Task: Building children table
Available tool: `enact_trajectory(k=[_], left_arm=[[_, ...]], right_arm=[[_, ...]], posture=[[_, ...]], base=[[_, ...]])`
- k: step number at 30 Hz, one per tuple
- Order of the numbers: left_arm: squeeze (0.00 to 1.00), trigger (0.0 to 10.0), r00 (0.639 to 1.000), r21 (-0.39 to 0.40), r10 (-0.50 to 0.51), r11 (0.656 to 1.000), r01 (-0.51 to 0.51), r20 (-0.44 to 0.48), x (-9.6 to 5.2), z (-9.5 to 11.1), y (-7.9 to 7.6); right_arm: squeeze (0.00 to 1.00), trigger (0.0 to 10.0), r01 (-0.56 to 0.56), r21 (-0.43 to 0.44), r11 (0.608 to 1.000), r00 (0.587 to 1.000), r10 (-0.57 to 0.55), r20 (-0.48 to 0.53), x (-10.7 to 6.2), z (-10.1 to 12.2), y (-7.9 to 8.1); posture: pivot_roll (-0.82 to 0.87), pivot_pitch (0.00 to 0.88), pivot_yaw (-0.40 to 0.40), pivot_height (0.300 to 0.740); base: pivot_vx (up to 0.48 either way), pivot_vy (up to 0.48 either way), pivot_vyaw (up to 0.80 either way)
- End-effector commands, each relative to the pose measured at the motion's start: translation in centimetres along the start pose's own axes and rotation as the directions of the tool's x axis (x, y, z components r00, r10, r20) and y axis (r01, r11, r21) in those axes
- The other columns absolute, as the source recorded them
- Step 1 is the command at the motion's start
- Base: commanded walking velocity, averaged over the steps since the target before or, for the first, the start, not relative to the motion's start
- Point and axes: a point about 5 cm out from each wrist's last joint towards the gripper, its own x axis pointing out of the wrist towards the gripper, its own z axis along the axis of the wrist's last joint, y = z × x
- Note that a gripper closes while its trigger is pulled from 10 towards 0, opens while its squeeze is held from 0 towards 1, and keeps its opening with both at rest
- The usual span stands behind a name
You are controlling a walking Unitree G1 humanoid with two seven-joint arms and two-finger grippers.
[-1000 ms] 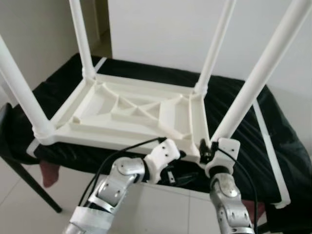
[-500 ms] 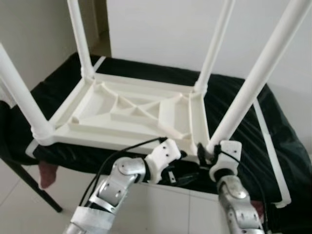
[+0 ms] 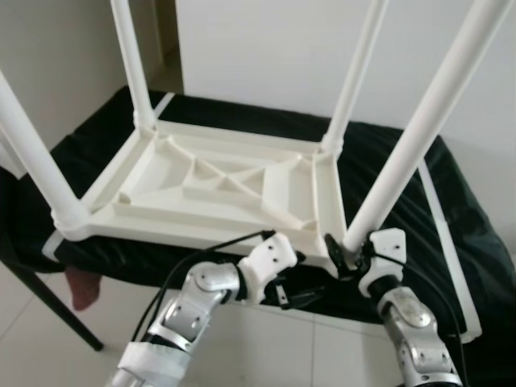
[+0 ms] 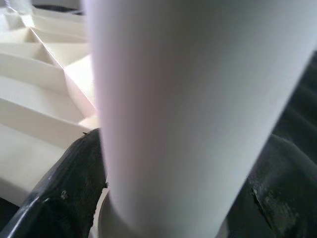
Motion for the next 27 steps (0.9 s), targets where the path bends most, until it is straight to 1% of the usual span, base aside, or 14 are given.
enact_trajectory(k=[1,3,6,7,9,10,11,12,13,18,23,24,27], left_arm=[[0.0,10.0,0.985,0.025,0.174,0.984,-0.174,-0.008,0.0,-0.1,1.0],[0.0,10.0,0.985,0.025,0.174,0.984,-0.174,-0.008,0.0,-0.1,1.0],[0.0,10.0,0.99,0.01,0.141,0.99,-0.141,0.005,0.2,0.1,0.8],[0.0,10.0,0.99,0.01,0.141,0.99,-0.141,0.005,0.2,0.1,0.8],[0.0,10.0,0.992,0.015,0.126,0.992,-0.126,0.011,0.2,0.2,0.9],[0.0,10.0,0.993,0.013,0.118,0.993,-0.118,0.015,0.1,0.2,0.8],[0.0,10.0,0.993,0.013,0.118,0.993,-0.118,0.015,0.1,0.2,0.8],[0.0,10.0,0.993,0.011,0.113,0.994,-0.113,0.017,0.1,0.2,0.8],[0.0,10.0,0.994,0.009,0.111,0.994,-0.111,0.017,0.1,0.2,0.8],[0.0,10.0,0.994,0.003,0.104,0.995,-0.104,0.015,0.1,0.1,0.7],[0.0,10.0,0.995,-0.004,0.093,0.996,-0.093,0.025,0.2,0.2,0.6],[0.0,10.0,0.996,-0.006,0.089,0.996,-0.089,0.027,0.2,0.2,0.6],[0.0,10.0,0.996,-0.006,0.086,0.996,-0.086,0.029,0.2,0.2,0.6]], right_arm=[[0.0,10.0,-0.021,0.005,1.0,1.0,0.021,0.011,0.0,0.0,-0.4],[0.0,10.0,-0.021,0.005,1.0,1.0,0.021,0.011,0.0,0.0,-0.4],[0.0,10.0,-0.134,-0.042,0.99,0.991,0.134,0.011,0.8,0.2,-0.4],[0.0,10.0,-0.134,-0.042,0.99,0.991,0.134,0.011,0.8,0.2,-0.4],[0.0,10.0,-0.175,-0.052,0.983,0.984,0.175,0.009,1.1,0.2,-0.5],[0.0,4.7,-0.19,-0.057,0.98,0.981,0.191,0.012,1.1,0.2,-0.5],[0.0,4.7,-0.19,-0.057,0.98,0.981,0.191,0.012,1.1,0.2,-0.5],[0.0,1.5,-0.198,-0.059,0.978,0.98,0.199,0.015,1.2,0.2,-0.5],[0.0,0.0,-0.2,-0.062,0.978,0.979,0.202,0.015,1.2,0.2,-0.5],[0.0,0.0,-0.207,-0.065,0.976,0.978,0.209,0.013,1.1,0.0,-0.6],[0.0,0.0,-0.209,-0.047,0.977,0.978,0.21,0.014,0.9,-0.4,-0.6],[0.0,8.4,-0.195,-0.039,0.98,0.981,0.196,0.013,0.8,-0.5,-0.6],[0.0,8.4,-0.187,-0.034,0.982,0.982,0.188,0.014,0.8,-0.5,-0.6]], posture=[[0.03,0.0,-0.059,0.74],[0.03,0.0,-0.059,0.74],[0.03,0.0,-0.052,0.74],[0.03,0.0,-0.052,0.74],[0.03,0.0,-0.052,0.74],[0.03,0.0,-0.053,0.74],[0.03,0.0,-0.053,0.74],[0.03,0.0,-0.053,0.74],[0.03,0.0,-0.054,0.74],[0.03,0.0,-0.052,0.74],[0.03,0.0,-0.049,0.74],[0.03,0.0,-0.048,0.74],[0.03,0.0,-0.049,0.74]], base=[[0.0,0.0,0.0],[0.0,0.0,0.0],[0.0,0.0,0.0],[0.0,0.0,0.0],[0.0,0.0,0.0],[0.0,0.0,0.0],[0.0,0.0,0.0],[0.0,0.0,0.0],[0.0,0.0,0.0],[0.0,0.0,0.0],[0.0,0.0,0.0],[0.0,0.0,0.0],[0.0,0.0,0.0]])
